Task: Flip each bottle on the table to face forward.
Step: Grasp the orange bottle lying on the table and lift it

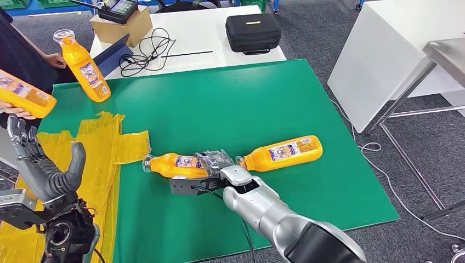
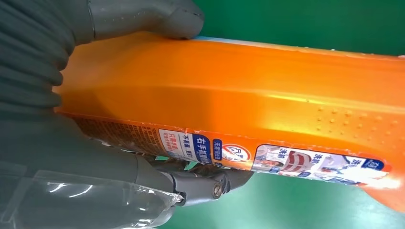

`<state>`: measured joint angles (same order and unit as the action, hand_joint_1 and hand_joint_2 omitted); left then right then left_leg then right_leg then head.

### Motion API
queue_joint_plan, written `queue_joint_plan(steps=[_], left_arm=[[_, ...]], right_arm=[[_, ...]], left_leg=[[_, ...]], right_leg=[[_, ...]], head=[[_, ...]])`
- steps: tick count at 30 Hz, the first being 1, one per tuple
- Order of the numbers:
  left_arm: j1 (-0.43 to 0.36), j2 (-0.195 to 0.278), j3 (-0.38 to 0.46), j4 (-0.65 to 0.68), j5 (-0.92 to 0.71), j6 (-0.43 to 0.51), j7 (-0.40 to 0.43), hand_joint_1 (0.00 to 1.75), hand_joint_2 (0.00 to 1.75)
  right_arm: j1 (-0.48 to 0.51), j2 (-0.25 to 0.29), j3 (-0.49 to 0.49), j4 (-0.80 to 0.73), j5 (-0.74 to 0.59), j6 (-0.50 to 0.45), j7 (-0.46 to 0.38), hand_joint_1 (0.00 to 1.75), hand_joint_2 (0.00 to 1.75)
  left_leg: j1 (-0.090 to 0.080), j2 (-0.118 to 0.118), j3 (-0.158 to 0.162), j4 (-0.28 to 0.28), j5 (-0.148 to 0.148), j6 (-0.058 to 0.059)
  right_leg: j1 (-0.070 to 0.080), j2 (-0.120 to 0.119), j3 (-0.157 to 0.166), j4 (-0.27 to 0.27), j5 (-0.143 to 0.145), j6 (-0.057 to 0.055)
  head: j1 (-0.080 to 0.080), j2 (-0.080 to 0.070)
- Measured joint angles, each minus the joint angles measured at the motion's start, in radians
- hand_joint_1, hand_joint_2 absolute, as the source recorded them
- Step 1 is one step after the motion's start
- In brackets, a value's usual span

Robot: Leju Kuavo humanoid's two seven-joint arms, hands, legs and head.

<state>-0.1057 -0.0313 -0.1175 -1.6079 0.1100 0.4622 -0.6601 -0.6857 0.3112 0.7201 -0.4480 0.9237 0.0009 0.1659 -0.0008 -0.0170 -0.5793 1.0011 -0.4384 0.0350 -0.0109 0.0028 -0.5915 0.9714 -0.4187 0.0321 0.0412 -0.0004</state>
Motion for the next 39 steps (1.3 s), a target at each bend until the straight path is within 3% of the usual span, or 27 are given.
queue_joint_plan(steps=[5, 10, 14, 17, 20, 26, 33, 39], left_arm=[[-0.003, 0.000, -0.002, 0.000, 0.014, -0.006, 0.000, 0.00, 0.00], [0.007, 0.000, -0.002, 0.000, 0.109, -0.081, 0.072, 0.00, 0.00], [0.029, -0.002, 0.002, 0.001, 0.174, -0.139, 0.114, 0.00, 1.75], [0.058, -0.008, 0.014, 0.004, 0.279, -0.230, 0.177, 0.00, 1.75], [0.094, -0.018, 0.025, 0.014, 0.361, -0.316, 0.207, 0.00, 1.75], [0.120, -0.034, 0.032, 0.026, 0.396, -0.359, 0.222, 0.00, 1.75], [0.152, -0.055, 0.024, 0.007, 0.396, -0.393, 0.228, 0.00, 1.75], [0.156, -0.059, 0.002, -0.014, 0.462, -0.425, 0.246, 0.00, 1.75]], right_arm=[[0.001, 0.000, 0.008, 0.006, -0.006, -0.007, 0.010, 1.75, 1.75], [0.028, -0.006, -0.019, -0.009, -0.086, -0.134, -0.042, 1.75, 1.75], [0.059, -0.021, -0.063, -0.062, -0.142, -0.188, -0.094, 1.75, 1.75], [0.121, -0.042, -0.107, -0.184, -0.213, -0.242, -0.164, 1.75, 1.75], [0.181, -0.076, -0.143, -0.373, -0.253, -0.236, -0.171, 1.75, 1.75], [0.251, -0.114, -0.174, -0.606, -0.271, -0.223, -0.173, 1.75, 1.75], [0.319, -0.130, -0.177, -0.755, -0.301, -0.219, -0.192, 1.75, 1.75], [0.301, -0.114, -0.163, -0.780, -0.313, -0.192, -0.180, 1.75, 1.75]], left_leg=[[0.000, 0.000, 0.002, 0.000, 0.000, 0.000], [0.000, 0.000, 0.002, 0.000, 0.000, 0.000], [0.000, 0.000, 0.000, 0.000, 0.000, 0.000], [0.000, 0.000, -0.002, 0.000, 0.000, 0.000], [0.000, 0.000, -0.006, 0.000, 0.000, 0.000], [0.000, -0.001, -0.008, 0.000, 0.000, 0.000], [0.000, -0.001, -0.009, 0.000, -0.001, 0.000], [0.000, -0.001, -0.009, 0.000, 0.000, 0.000]], right_leg=[[0.000, 0.000, 0.002, 0.000, 0.000, 0.000], [0.000, 0.000, 0.002, 0.000, 0.000, 0.000], [0.000, 0.001, 0.001, 0.000, 0.000, 0.000], [0.000, 0.001, -0.001, 0.000, 0.000, 0.000], [0.000, 0.001, -0.005, 0.000, 0.000, 0.000], [0.000, 0.001, -0.007, 0.000, 0.000, 0.000], [0.000, 0.001, -0.007, 0.000, 0.000, 0.000], [0.000, 0.001, -0.007, 0.000, 0.000, 0.000]], head=[[0.000, 0.000], [0.000, 0.000], [0.000, 0.000], [0.000, 0.000], [0.000, 0.000], [0.000, 0.000], [0.000, 0.000], [0.000, 0.000]])
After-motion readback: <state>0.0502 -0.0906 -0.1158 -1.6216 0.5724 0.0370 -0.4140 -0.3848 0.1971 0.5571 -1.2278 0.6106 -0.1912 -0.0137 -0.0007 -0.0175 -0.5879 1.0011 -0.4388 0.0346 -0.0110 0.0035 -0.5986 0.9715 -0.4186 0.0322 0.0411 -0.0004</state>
